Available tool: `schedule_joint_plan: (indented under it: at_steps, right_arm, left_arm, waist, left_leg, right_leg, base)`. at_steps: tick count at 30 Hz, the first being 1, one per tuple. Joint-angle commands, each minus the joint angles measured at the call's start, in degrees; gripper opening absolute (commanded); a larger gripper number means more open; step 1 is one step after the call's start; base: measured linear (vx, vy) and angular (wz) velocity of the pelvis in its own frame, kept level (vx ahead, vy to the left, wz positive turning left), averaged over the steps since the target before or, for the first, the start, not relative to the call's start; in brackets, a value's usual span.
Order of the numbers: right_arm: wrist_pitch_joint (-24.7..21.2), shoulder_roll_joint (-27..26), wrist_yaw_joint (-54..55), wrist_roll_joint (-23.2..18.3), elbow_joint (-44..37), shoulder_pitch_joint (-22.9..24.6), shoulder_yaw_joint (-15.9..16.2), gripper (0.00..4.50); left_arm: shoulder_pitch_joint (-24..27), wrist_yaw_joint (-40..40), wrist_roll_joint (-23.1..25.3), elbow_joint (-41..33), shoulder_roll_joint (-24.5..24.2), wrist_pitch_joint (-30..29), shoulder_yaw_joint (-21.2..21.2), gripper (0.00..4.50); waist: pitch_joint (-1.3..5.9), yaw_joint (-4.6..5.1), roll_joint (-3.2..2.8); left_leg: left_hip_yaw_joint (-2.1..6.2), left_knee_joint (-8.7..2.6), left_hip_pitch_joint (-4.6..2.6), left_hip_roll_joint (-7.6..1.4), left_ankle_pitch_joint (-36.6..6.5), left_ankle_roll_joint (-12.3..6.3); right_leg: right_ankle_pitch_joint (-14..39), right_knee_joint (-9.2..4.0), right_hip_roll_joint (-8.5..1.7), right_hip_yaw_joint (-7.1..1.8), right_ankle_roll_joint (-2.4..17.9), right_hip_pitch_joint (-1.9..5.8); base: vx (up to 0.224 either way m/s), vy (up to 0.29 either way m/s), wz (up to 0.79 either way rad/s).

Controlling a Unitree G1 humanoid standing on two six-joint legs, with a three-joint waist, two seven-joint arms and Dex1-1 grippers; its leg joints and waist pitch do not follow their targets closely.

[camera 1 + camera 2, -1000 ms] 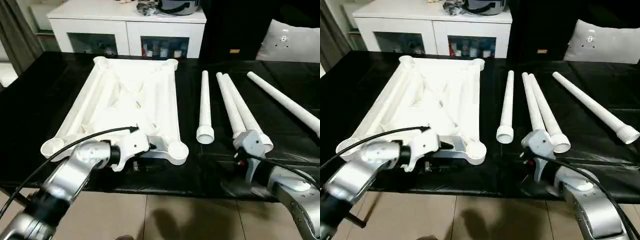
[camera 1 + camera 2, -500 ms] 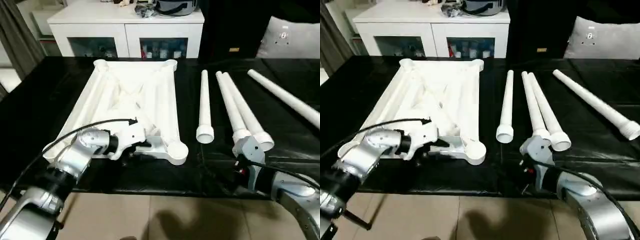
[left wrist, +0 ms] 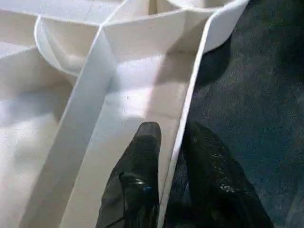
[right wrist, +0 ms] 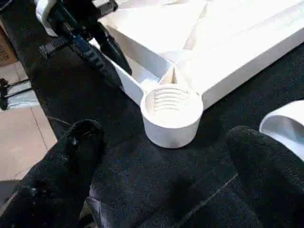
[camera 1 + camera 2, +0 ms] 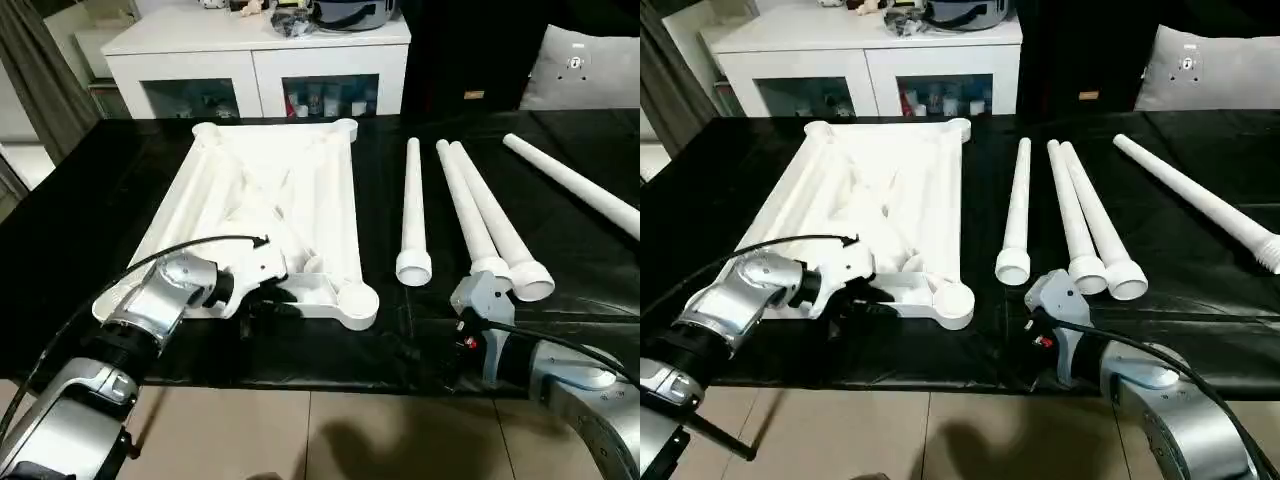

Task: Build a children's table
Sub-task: Move table base

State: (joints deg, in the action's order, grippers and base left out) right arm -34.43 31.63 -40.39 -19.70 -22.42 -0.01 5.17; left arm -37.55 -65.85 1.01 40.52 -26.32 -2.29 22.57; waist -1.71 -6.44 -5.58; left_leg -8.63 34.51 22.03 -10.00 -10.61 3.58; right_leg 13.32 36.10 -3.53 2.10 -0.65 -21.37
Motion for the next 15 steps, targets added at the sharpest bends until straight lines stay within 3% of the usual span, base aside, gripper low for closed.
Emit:
schedule_joint_plan:
  at_steps: [1,2,4,5,6,7,8,11,13,14,15]
  right_arm:
    - [-0.70,-0.11,-0.05,-0.63,-1.45,-0.71,0.55,4.50]
    - [-0.85,-0.07,-0.13,-0.97,-1.45,-0.81,0.45,4.50]
    - [-0.97,-0.10,-0.10,-1.08,-1.51,-0.83,0.48,4.50]
    - [-1.34,-0.19,-0.10,-1.34,-1.79,-0.80,0.55,4.50]
    - [-1.55,-0.30,-0.02,-1.48,-2.04,-0.79,0.61,4.50]
    - [-1.89,-0.42,0.06,-1.77,-2.31,-0.73,0.50,4.50]
    - [-2.07,-0.51,0.15,-1.89,-2.46,-0.72,0.45,4.50]
    - [-2.40,-0.90,0.63,-2.02,-2.45,-0.75,0.29,4.50]
    - [-2.49,-1.15,0.95,-1.93,-2.38,-0.87,0.44,4.50]
    - [-2.46,-1.34,1.18,-1.89,-2.33,-0.95,0.57,4.50]
    - [-2.19,-1.79,1.66,-1.61,-2.22,-1.14,0.86,4.50]
  left_arm:
    - [-1.05,0.14,1.09,1.00,-0.58,0.33,0.04,0.63]
    - [-1.21,0.69,1.42,1.86,-0.45,0.19,0.02,0.55]
    - [-1.16,1.37,1.45,2.35,-0.33,0.11,-0.26,0.36]
    - [-0.91,2.53,1.08,2.87,0.01,0.23,-1.12,0.32]
    - [-0.68,3.11,0.51,2.83,0.28,-0.25,-1.88,0.29]
    - [-0.32,3.60,-0.13,2.46,0.62,-1.00,-2.82,0.22]
    - [0.08,3.95,-0.68,1.93,0.84,-1.62,-3.59,0.15]
    - [1.08,5.05,-1.13,0.56,1.09,-2.83,-4.54,0.05]
    - [1.55,5.41,-1.06,-0.06,1.07,-2.90,-4.58,0.02]
    - [1.97,5.78,-0.97,-0.62,1.09,-2.71,-4.54,0.02]
    - [2.83,5.55,-0.64,-1.44,1.10,-0.25,-4.06,0.02]
  waist:
    - [3.04,-0.08,0.83]
    - [3.02,-0.03,1.34]
    - [3.00,-0.03,1.08]
    - [2.97,0.20,1.58]
    - [2.99,0.22,1.44]
    - [2.94,0.46,1.89]
    - [2.99,0.54,1.64]
    - [3.02,1.11,2.01]
    - [3.06,1.24,1.83]
    - [2.96,1.35,2.32]
    - [2.93,1.26,2.28]
  left_leg:
    - [0.81,-4.16,-0.96,-2.78,-9.99,-1.11]
    - [0.78,-4.18,-0.86,-2.80,-9.46,-1.30]
    - [0.81,-4.17,-0.78,-2.78,-9.08,-1.46]
    - [0.74,-4.18,-0.74,-2.76,-9.15,-1.56]
    - [0.78,-4.14,-0.73,-2.72,-9.00,-1.60]
    - [0.64,-4.14,-0.67,-2.67,-8.64,-1.91]
    - [0.70,-4.09,-0.62,-2.66,-7.96,-2.14]
    - [0.69,-3.95,-0.40,-2.55,-6.58,-2.88]
    - [0.68,-3.89,-0.51,-2.62,-6.44,-3.02]
    - [0.56,-3.92,-0.53,-2.64,-6.61,-3.26]
    - [0.59,-3.94,-0.56,-2.66,-6.69,-3.32]
  right_leg:
    - [2.66,-4.29,-4.70,-2.43,12.30,2.05]
    - [2.28,-4.24,-4.68,-2.45,12.26,2.13]
    - [2.04,-4.18,-4.75,-2.39,12.22,2.12]
    - [1.94,-4.25,-4.68,-2.38,12.21,2.16]
    - [1.88,-4.12,-4.72,-2.38,12.27,2.18]
    - [1.84,-4.25,-4.70,-2.37,12.36,2.22]
    - [1.65,-4.09,-4.75,-2.33,12.48,2.28]
    - [0.30,-4.02,-4.65,-2.28,12.55,2.33]
    - [-0.34,-3.99,-4.63,-2.30,12.96,2.23]
    - [-0.53,-4.10,-4.57,-2.32,13.20,2.17]
    - [-0.16,-4.04,-4.59,-2.31,13.26,2.13]
  base:
    - [0.000,0.000,0.00]
    - [0.000,0.000,0.00]
    - [0.000,0.000,0.00]
    - [0.000,0.000,0.00]
    - [0.000,0.000,0.00]
    - [0.000,0.000,0.00]
    - [0.000,0.000,0.00]
    - [0.000,0.000,0.00]
    - [0.000,0.000,0.00]
    - [0.000,0.000,0.00]
    - [0.000,0.000,0.00]
